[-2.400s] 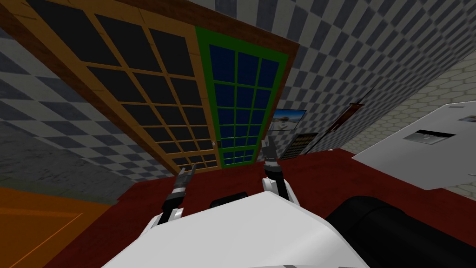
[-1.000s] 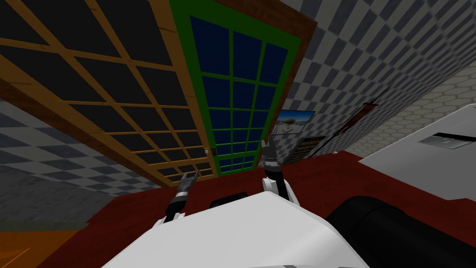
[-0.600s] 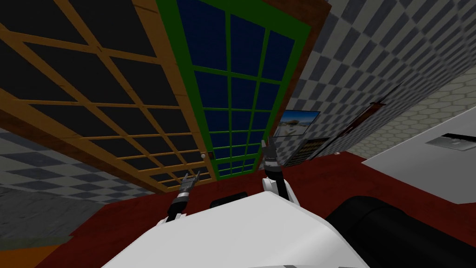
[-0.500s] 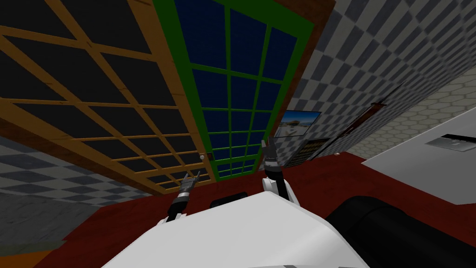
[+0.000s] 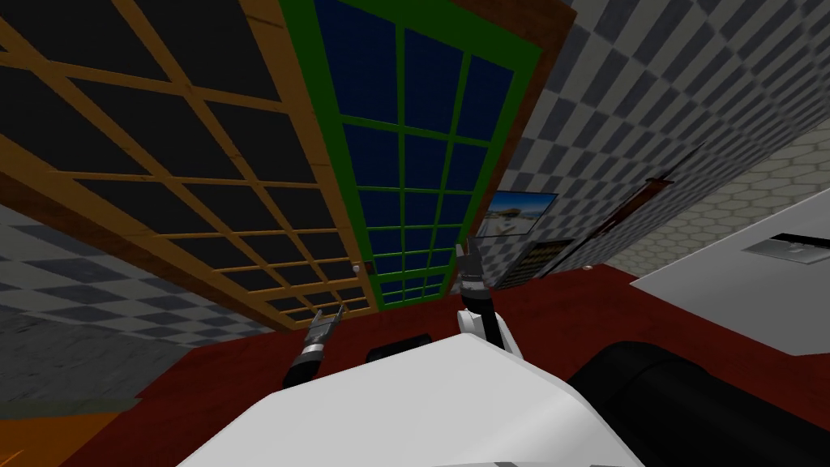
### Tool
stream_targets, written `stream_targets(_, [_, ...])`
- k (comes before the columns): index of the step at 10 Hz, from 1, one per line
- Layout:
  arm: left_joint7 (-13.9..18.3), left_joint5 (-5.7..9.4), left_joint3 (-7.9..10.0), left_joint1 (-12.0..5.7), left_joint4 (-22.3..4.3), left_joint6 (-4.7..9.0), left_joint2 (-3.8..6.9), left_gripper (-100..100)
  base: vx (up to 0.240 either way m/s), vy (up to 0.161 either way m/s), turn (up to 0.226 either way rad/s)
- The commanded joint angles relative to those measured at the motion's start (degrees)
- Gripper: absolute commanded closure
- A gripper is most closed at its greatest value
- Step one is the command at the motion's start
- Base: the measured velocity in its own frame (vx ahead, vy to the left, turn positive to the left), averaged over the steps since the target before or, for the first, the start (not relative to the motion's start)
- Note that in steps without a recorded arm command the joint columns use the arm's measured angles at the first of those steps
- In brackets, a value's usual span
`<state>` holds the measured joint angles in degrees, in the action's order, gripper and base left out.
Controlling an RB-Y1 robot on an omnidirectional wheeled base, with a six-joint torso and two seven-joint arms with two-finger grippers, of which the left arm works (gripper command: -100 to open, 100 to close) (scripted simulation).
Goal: Pull the door open
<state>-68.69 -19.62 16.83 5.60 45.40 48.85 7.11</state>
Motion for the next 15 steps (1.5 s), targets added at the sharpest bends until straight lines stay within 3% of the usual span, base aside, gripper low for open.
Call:
stream_targets(1, [-0.52,0.43,1.04,1.08,-0.74,-0.09,0.17,-100,-0.185,0.041,0.016])
stream_targets(7, [-2.79,2.52,5.90,4.68,-3.59,-1.24,0.98,-100,-0.166,0.037,-0.005])
stream_targets(9, [-2.97,2.68,6.26,4.91,-3.79,-1.33,1.03,-100,-0.087,0.032,-0.010])
stream_targets(14, [-5.75,4.97,11.28,6.98,-6.47,-2.54,1.31,-100,-0.121,0.042,-0.060])
stream_targets(15, [-5.75,4.97,11.28,6.98,-6.47,-2.54,1.31,-100,-0.052,0.027,-0.030])
